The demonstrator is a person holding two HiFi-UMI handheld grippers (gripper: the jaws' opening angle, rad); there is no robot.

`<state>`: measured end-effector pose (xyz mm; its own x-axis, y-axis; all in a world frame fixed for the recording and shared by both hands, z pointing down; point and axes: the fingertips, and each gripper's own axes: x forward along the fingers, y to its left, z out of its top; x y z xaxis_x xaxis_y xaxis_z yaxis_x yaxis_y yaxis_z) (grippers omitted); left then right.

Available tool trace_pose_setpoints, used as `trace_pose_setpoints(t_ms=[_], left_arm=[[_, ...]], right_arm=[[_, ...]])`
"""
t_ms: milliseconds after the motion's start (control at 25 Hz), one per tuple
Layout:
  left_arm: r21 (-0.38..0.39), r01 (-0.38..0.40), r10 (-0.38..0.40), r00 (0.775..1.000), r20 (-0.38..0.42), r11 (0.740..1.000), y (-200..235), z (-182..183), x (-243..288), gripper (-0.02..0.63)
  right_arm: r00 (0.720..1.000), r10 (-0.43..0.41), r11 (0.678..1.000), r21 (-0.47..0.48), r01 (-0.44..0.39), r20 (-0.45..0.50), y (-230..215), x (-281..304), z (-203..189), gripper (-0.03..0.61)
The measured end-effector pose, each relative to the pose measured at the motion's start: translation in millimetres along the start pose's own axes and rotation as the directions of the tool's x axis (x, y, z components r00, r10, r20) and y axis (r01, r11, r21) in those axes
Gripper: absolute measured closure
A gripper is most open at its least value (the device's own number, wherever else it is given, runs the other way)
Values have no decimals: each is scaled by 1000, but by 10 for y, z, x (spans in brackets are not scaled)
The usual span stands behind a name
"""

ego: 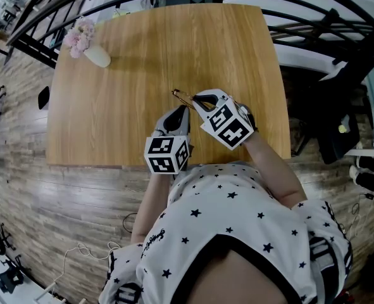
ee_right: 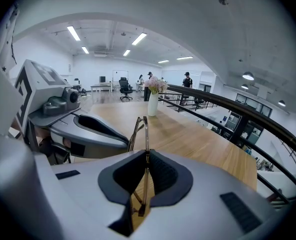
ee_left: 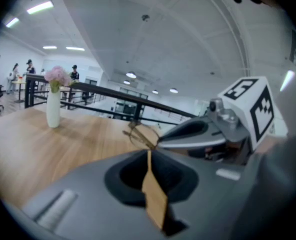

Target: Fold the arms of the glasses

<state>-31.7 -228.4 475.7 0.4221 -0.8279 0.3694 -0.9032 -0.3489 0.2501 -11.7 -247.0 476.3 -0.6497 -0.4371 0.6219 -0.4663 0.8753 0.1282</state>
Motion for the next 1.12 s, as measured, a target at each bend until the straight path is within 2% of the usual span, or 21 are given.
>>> trace_pose_setpoints(t_ms=[400,760,1120], left_arm=[[-18,-12,11,999,-49,1000,6,-221,31,591],[-54,-37,33,996,-87,998,124,-454,-46,598],[-82,-52,44,994,-97,995,230,-548,-113,604]], right_arm=[[999,7,1000,-2,-7,-42,36,94,-226,557],[988,-3,999,-36,-2,-152,55,301,-685,557],[965,-54,985,-175,9,-256,70,537,-1023,558]])
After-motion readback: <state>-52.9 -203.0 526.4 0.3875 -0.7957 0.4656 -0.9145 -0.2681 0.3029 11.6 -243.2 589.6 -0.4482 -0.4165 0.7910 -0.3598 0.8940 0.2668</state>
